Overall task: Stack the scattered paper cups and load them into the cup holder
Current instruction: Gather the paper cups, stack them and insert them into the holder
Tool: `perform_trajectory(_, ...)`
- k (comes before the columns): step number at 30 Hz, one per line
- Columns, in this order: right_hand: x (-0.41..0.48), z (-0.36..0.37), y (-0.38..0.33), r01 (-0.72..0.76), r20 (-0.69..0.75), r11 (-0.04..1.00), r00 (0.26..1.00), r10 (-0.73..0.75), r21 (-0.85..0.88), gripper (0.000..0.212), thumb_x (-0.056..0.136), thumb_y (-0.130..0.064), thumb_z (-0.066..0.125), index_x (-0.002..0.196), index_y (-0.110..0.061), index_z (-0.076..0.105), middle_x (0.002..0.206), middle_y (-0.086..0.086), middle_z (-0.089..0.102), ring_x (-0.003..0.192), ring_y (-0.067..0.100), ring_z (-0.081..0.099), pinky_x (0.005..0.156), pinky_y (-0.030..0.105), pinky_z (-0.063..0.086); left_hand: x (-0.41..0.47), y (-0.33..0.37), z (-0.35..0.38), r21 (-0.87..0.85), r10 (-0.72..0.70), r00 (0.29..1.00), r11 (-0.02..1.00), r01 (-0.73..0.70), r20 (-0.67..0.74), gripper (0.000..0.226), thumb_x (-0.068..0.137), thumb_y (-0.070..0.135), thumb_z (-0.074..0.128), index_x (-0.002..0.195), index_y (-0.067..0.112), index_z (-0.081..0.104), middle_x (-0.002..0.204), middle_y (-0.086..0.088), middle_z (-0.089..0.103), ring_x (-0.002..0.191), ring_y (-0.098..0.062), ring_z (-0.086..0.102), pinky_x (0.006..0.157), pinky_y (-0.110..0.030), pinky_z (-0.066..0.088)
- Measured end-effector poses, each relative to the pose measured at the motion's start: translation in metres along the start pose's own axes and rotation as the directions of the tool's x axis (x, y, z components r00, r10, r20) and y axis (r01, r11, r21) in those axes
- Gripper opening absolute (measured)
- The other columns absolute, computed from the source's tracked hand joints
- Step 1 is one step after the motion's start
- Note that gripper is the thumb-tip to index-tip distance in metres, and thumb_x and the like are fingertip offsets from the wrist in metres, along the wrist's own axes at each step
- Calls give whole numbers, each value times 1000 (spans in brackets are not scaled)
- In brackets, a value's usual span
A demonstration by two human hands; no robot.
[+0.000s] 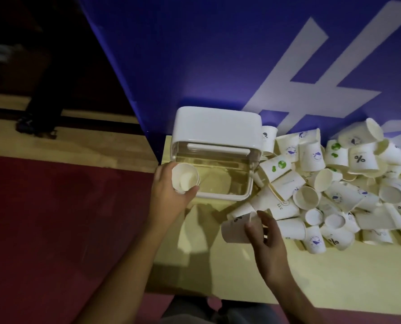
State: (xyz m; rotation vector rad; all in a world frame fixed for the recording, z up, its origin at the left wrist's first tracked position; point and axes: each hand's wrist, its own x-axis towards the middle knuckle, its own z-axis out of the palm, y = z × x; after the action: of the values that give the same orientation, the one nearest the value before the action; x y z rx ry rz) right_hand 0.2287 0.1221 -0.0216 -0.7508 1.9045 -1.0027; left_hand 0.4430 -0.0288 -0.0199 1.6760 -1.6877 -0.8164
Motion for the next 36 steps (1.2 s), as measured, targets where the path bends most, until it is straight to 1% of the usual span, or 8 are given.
perform_trajectory(4,9,4,-6,24,-13,994,1000,-26,-109,76,68,-72,71,131,-32,58,121,-6,65,106,13,65,80,29,55,16,-17,13,-5,2,1000,1000,-2,30,76,65,24,95,131,12,60,127,-6,58,113,-19,55,86,-10,33)
perform_trajectory(8,15,8,-10,40,35,992,999,-36,-120,67,72,-57,85,129,-33,59,120,-7,66,106,13,66,83,37,60,25,-32,26,33,-13,995,999,10,102,76,66,25,95,133,9,61,131,-8,62,118,-27,58,94,-26,42)
perform_trajectory(13,23,17,-20,84,46,989,996,-79,-123,63,73,-33,92,128,-29,61,120,-9,65,110,7,63,91,32,56,33,-46,39,137,-7,980,990,-20,197,76,67,26,95,132,7,61,128,-10,67,121,-31,58,97,-33,44)
perform_trajectory(22,51,41,-43,291,73,919,957,-281,-265,81,63,-43,94,133,-26,59,127,-11,61,108,5,62,86,15,51,45,-60,52,191,-31,963,981,-21,266,68,65,33,94,124,24,60,113,3,69,103,-22,65,81,-39,56)
perform_trajectory(26,66,67,-65,492,159,827,871,-465,-273,79,69,-42,93,134,-17,57,130,-9,57,116,11,58,92,27,52,44,-63,45,57,-8,949,998,-11,316,74,65,32,94,127,30,53,122,12,63,109,-15,63,84,-35,55)
perform_trajectory(29,77,91,-73,557,223,789,830,-512,-261,79,73,-41,92,137,-12,56,135,-5,55,125,10,52,102,23,46,38,-61,30,-47,14,958,999,-1,286,57,77,16,84,124,29,55,115,20,64,103,1,64,80,-18,49)
perform_trajectory(31,85,103,-73,554,252,785,830,-497,-277,81,74,-45,90,138,-11,56,137,-2,55,128,10,49,106,19,40,34,-62,20,-111,-81,966,987,112,247,49,91,12,71,132,35,56,114,29,67,104,9,63,84,-11,47)
perform_trajectory(36,106,123,-61,564,324,747,822,-469,-352,81,74,-50,87,138,-11,55,136,2,56,126,12,48,106,12,33,34,-58,13,-259,-230,961,929,264,154,34,107,23,50,139,23,62,128,12,69,117,2,62,101,-20,49)
